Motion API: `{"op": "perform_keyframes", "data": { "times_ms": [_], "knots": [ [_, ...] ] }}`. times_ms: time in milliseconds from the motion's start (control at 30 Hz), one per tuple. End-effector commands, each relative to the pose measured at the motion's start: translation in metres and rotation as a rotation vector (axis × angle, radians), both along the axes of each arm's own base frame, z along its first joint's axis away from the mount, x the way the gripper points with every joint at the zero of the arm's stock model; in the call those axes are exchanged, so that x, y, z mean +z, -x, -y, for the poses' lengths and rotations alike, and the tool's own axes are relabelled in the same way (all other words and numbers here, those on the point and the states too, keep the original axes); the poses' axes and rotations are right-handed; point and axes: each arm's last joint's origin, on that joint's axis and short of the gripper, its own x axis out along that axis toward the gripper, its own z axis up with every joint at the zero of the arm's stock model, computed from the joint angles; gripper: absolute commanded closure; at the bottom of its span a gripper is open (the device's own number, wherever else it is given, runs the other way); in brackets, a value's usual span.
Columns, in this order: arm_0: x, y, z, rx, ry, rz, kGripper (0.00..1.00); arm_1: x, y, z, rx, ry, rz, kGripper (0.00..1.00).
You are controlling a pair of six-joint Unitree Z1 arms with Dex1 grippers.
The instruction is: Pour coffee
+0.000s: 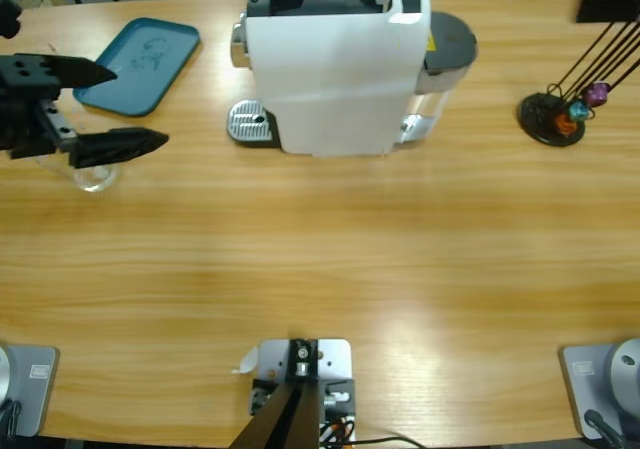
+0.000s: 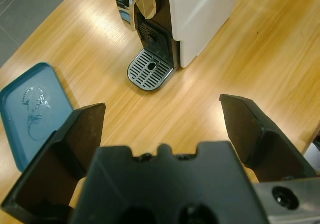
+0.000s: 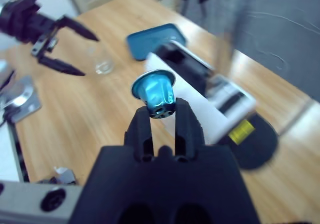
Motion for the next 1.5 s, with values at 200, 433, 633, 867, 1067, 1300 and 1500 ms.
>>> {"op": "perform_keyframes", "data": {
  "times_ms": [200, 433, 633, 867, 1067, 1300, 1500],
  "knots": [
    [-0.015, 0.017, -0.019, -0.005, -0.024, -0.028, 0.0, -0.035, -0.061, -0.118, 0.308, 0.194, -0.059, 1.0],
    [-0.02, 0.016, -0.016, 0.005, -0.03, -0.046, 0.0, -0.047, -0.094, -0.137, 0.103, 0.289, 0.028, 1.0],
    [-0.025, 0.017, -0.018, 0.011, -0.035, -0.061, 0.0, -0.05, -0.105, -0.139, 0.076, 0.289, 0.037, 1.0],
    [-0.029, 0.018, -0.018, 0.017, -0.037, -0.079, 0.0, -0.031, -0.104, -0.121, 0.025, 0.27, 0.081, 1.0],
    [-0.028, 0.017, -0.018, 0.016, -0.028, -0.075, 0.0, -0.034, -0.106, -0.117, 0.017, 0.284, 0.079, 1.0],
    [-0.029, 0.017, -0.018, 0.018, -0.029, -0.079, 0.0, -0.041, -0.107, -0.115, -0.005, 0.315, 0.073, 1.0],
    [-0.029, 0.017, -0.018, 0.019, -0.028, -0.08, 0.0, -0.05, -0.109, -0.117, -0.003, 0.332, 0.056, 1.0]
  ]
}}
